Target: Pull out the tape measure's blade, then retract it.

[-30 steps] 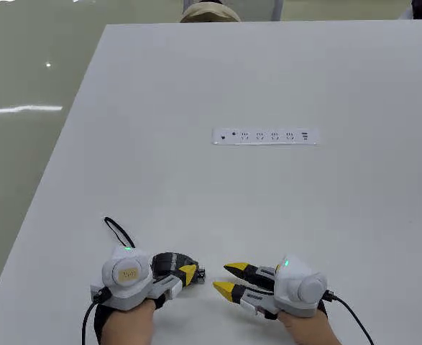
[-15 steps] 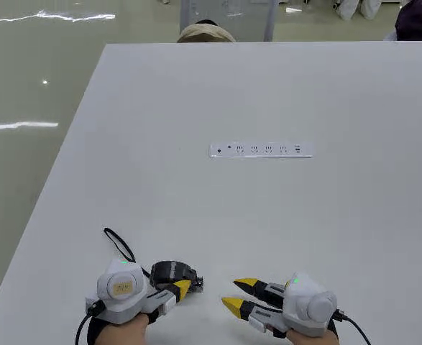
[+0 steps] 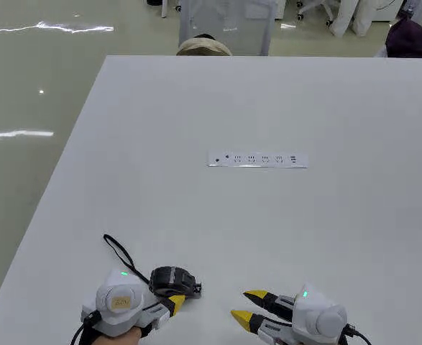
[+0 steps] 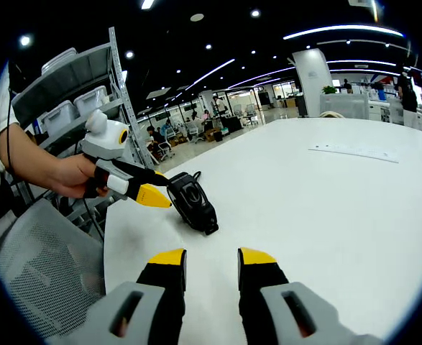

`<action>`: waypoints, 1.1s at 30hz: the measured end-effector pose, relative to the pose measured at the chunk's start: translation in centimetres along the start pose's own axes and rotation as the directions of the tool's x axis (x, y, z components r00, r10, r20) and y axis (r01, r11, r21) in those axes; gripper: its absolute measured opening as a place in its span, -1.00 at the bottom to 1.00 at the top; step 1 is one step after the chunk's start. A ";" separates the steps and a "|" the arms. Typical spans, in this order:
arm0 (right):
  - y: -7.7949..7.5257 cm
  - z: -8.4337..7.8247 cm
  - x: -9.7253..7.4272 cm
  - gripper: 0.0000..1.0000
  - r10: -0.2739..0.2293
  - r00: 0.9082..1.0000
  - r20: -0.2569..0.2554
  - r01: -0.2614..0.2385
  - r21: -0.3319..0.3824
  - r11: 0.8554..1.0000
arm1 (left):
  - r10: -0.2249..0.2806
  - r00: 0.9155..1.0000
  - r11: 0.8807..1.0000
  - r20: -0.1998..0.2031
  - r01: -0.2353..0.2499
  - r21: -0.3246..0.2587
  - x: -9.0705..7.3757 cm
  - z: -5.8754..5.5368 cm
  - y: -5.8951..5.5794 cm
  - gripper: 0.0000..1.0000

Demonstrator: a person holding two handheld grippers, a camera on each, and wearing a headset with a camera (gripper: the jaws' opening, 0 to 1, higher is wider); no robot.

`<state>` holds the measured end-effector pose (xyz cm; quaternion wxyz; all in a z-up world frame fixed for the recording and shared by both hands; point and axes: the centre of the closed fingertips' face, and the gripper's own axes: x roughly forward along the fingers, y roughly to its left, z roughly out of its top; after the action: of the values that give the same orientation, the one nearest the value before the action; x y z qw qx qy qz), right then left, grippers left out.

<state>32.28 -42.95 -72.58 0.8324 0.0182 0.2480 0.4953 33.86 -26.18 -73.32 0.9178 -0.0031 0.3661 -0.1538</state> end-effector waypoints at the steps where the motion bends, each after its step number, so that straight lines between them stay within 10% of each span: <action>1: 0.0 0.0 -0.1 -0.46 -0.005 1.000 -0.001 0.005 -0.002 1.000 | -0.006 1.000 1.000 0.003 0.006 -0.001 -0.1 0.0 -0.1 0.36; 33: 1.5 0.7 -4.4 -0.29 -0.112 0.994 0.018 0.113 -0.047 0.993 | -0.141 0.990 0.986 0.019 0.138 0.095 -4.1 -2.2 -0.8 0.39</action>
<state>29.65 -45.69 -69.81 0.8610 -0.0118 0.2301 0.4534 29.31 -25.58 -72.12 0.9085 0.0125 0.3456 -0.2346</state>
